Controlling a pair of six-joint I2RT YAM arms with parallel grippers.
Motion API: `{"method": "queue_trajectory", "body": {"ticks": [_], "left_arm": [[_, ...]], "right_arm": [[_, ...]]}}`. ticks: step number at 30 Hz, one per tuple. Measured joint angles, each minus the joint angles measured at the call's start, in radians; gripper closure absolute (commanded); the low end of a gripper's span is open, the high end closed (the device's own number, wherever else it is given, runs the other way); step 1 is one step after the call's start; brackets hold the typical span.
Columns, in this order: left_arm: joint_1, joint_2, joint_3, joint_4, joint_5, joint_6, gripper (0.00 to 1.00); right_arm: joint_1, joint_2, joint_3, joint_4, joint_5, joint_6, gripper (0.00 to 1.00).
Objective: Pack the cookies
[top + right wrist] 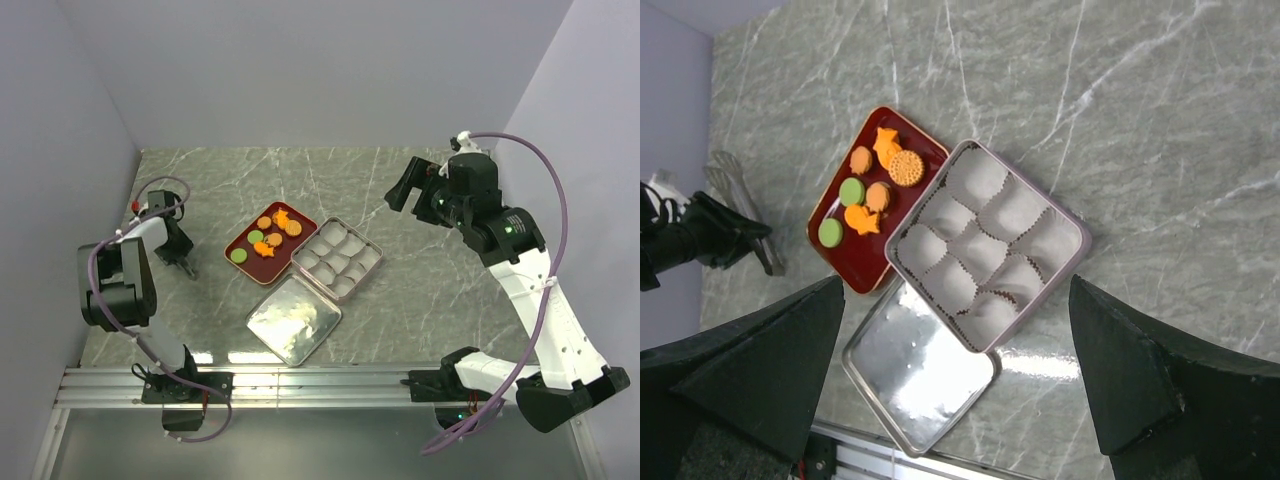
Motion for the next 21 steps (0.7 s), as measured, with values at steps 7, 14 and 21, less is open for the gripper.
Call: {"method": "queue_trajectory", "body": {"ticks": [7, 14, 21], "left_arm": [[-0.056, -0.102, 0.056, -0.256, 0.083, 0.013, 0.54], [-0.166, -0.266, 0.238, -0.441, 0.103, 0.007, 0.49], [-0.319, -0.351, 0.314, -0.605, 0.155, -0.048, 0.50]], "right_arm": [[-0.001, 0.001, 0.039, 0.001, -0.002, 0.001, 0.00], [-0.003, 0.003, 0.087, 0.017, -0.034, 0.014, 0.00], [-0.003, 0.043, 0.146, 0.030, -0.127, 0.042, 0.00]]}}
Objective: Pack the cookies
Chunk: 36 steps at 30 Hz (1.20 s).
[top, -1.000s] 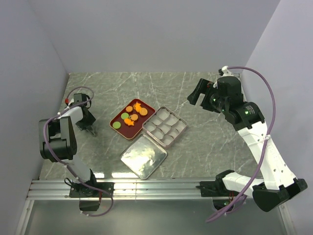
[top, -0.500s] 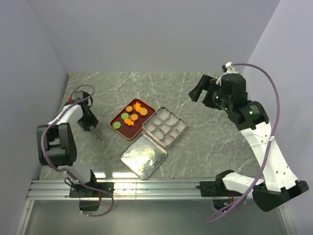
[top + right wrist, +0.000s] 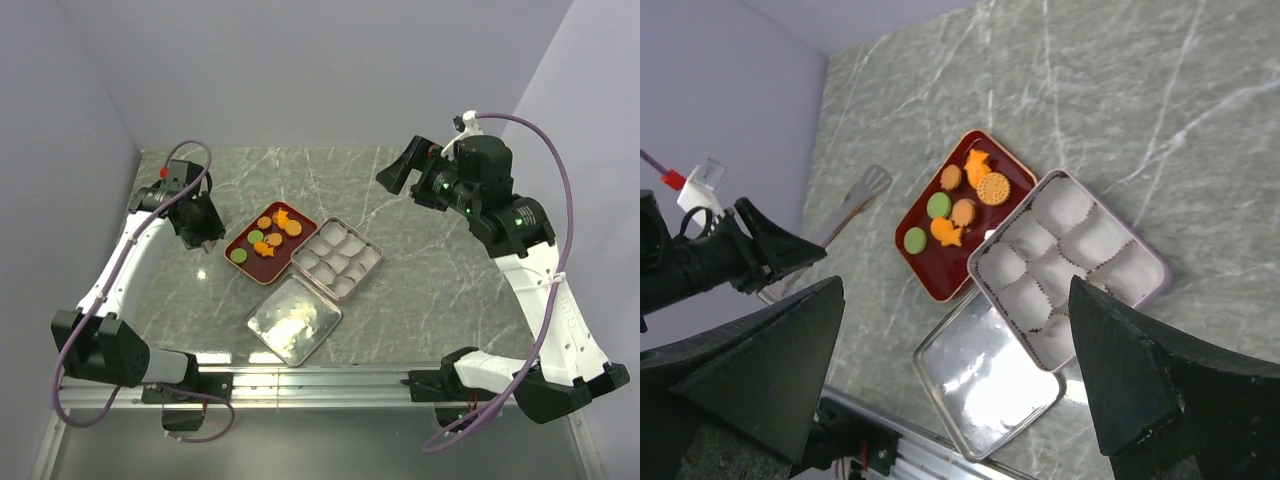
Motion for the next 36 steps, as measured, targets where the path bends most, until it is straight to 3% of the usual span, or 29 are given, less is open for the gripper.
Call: {"method": "queue_trajectory", "body": {"ticks": [14, 24, 36], "left_arm": [[-0.145, -0.162, 0.039, -0.080, 0.104, -0.027, 0.51], [-0.239, -0.196, -0.077, -0.096, 0.112, -0.060, 0.51], [-0.258, -0.193, -0.197, -0.035, 0.111, -0.096, 0.51]], "right_arm": [[0.000, -0.018, 0.001, 0.008, -0.054, 0.015, 0.00], [0.000, -0.069, -0.014, -0.001, -0.051, 0.010, 0.00], [0.000, -0.063, -0.014, -0.031, -0.047, -0.009, 0.00]]}}
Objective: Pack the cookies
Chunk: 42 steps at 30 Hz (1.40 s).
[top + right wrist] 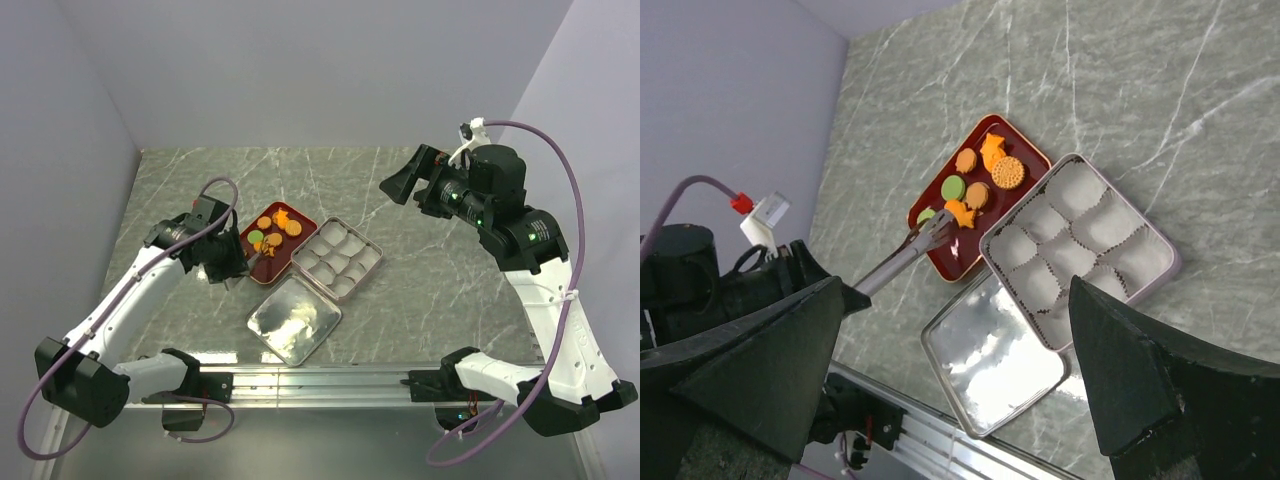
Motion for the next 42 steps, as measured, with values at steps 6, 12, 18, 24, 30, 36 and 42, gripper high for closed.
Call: {"method": "queue_trajectory", "body": {"ticks": [6, 12, 18, 24, 30, 36, 42], "left_arm": [[0.000, 0.027, -0.035, 0.047, 0.000, -0.013, 0.51], [0.000, 0.071, -0.041, 0.082, 0.000, -0.019, 0.51], [0.000, 0.117, -0.043, 0.108, 0.000, -0.023, 0.54], [0.000, 0.149, -0.043, 0.127, 0.002, -0.023, 0.64], [-0.001, 0.156, -0.041, 0.128, 0.015, -0.023, 0.70], [-0.001, 0.156, 0.017, 0.091, 0.016, -0.023, 0.79], [-0.001, 0.150, 0.140, 0.038, 0.015, -0.018, 0.94]], "right_arm": [[0.000, 0.000, -0.003, 0.000, 0.000, 0.000, 0.00], [0.000, 0.000, -0.005, -0.006, 0.004, -0.004, 0.00], [0.000, 0.000, -0.005, -0.006, 0.013, -0.005, 0.00], [0.000, 0.000, -0.011, -0.006, 0.018, -0.007, 0.00], [0.000, 0.000, -0.019, -0.006, 0.019, -0.008, 0.00], [0.000, 0.000, -0.021, -0.006, 0.019, -0.007, 0.00], [0.000, 0.000, -0.022, -0.006, 0.019, -0.007, 0.00]]}}
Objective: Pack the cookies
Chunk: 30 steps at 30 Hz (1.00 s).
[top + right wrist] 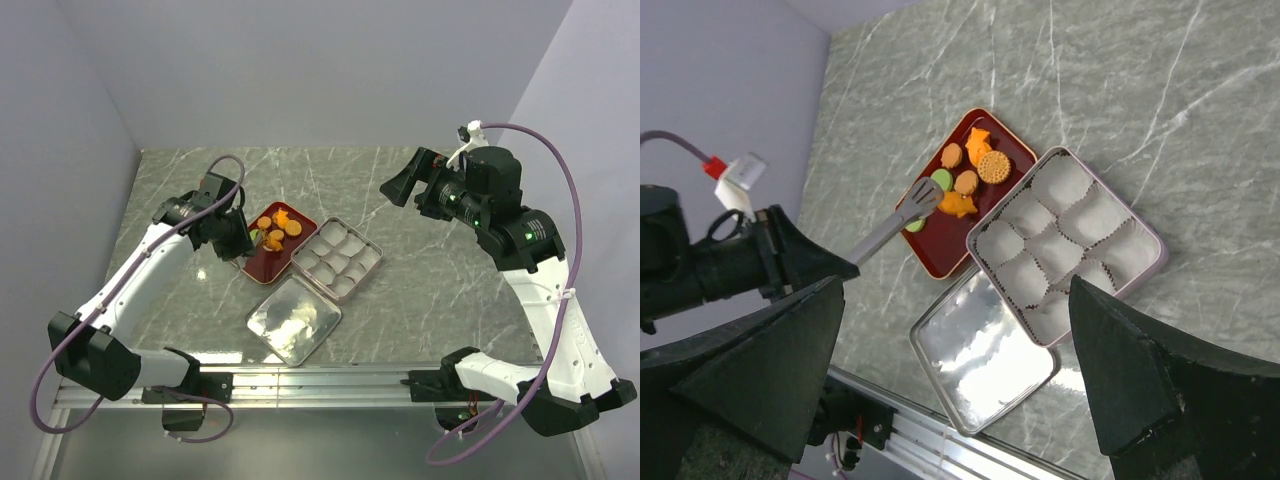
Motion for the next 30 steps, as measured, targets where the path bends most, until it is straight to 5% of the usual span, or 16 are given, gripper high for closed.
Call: {"method": "queue_trajectory", "body": {"ticks": [14, 30], "left_arm": [[0.000, -0.024, 0.093, -0.082, -0.013, 0.035, 1.00], [0.000, -0.002, 0.368, -0.151, -0.031, 0.130, 1.00]], "right_arm": [[0.000, 0.000, 0.000, 0.000, 0.000, 0.000, 0.00], [0.000, 0.021, 0.031, -0.041, 0.051, 0.001, 0.00]]}}
